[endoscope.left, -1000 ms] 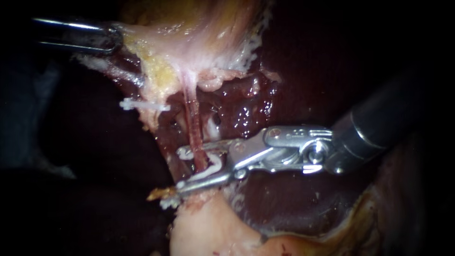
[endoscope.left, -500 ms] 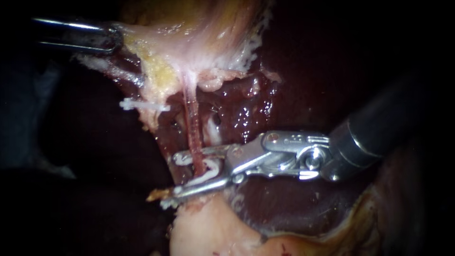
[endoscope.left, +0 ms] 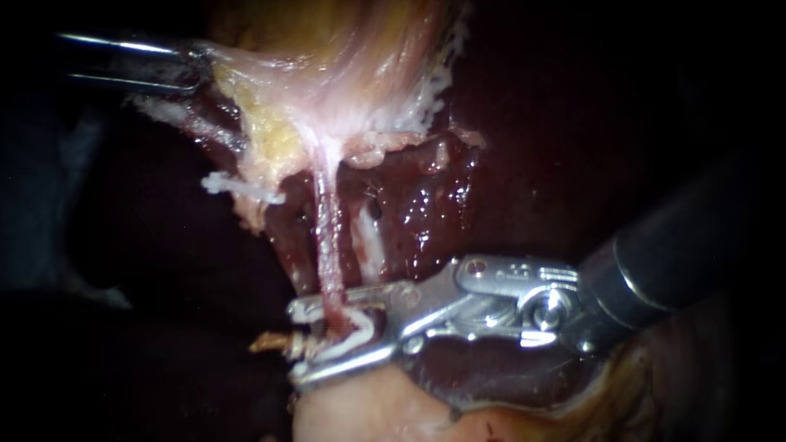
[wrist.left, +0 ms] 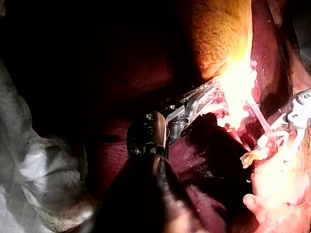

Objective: Clipping first clip right tube

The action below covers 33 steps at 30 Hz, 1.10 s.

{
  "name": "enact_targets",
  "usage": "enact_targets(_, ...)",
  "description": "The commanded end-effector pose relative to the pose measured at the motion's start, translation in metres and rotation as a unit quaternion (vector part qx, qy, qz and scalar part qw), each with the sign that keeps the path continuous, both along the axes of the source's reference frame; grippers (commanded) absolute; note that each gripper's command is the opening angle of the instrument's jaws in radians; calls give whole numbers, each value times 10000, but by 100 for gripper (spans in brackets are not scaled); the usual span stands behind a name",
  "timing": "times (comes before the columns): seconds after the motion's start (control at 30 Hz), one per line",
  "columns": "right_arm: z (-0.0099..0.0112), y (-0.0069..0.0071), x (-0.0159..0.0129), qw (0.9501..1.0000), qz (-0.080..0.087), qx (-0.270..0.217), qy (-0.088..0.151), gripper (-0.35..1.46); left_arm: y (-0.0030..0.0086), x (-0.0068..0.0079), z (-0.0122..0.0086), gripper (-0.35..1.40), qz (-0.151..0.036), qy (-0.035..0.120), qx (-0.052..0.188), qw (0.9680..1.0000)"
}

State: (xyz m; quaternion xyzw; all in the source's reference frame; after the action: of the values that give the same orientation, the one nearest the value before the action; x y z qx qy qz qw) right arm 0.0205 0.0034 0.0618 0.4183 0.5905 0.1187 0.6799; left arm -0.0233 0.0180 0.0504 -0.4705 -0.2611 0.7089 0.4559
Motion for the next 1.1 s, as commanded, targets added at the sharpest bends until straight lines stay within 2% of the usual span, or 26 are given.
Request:
enact_targets(0.03,-3,0,0,10000,5,16,6,48,0,0,0,-35,0,-3,1,10000)
enact_targets(0.17,-9,2,1,10000,6,27,31,48,0,0,0,-35,1,-3,1,10000)
enact_targets(0.5,-7,3,0,10000,8,25,29,45,0,0,0,-35,0,-3,1,10000)
enact_targets(0.73,-2,6,-5,10000,-1,76,7,32,0,0,0,-35,0,-3,1,10000)
enact_targets(0.87,1,8,-9,10000,-7,77,10,20,0,0,0,-35,0,-3,1,10000)
enact_targets(0.97,3,10,-11,10000,18,71,-2,0,0,0,0,-35,0,-3,1,10000)
enact_targets(1.03,6,12,-12,9996,-5,246,-115,-28,0,0,0,-35,0,-3,1,10000)
enact_targets(1.1,10,15,-14,9976,-26,612,-308,-35,0,0,0,-35,0,-3,1,10000)
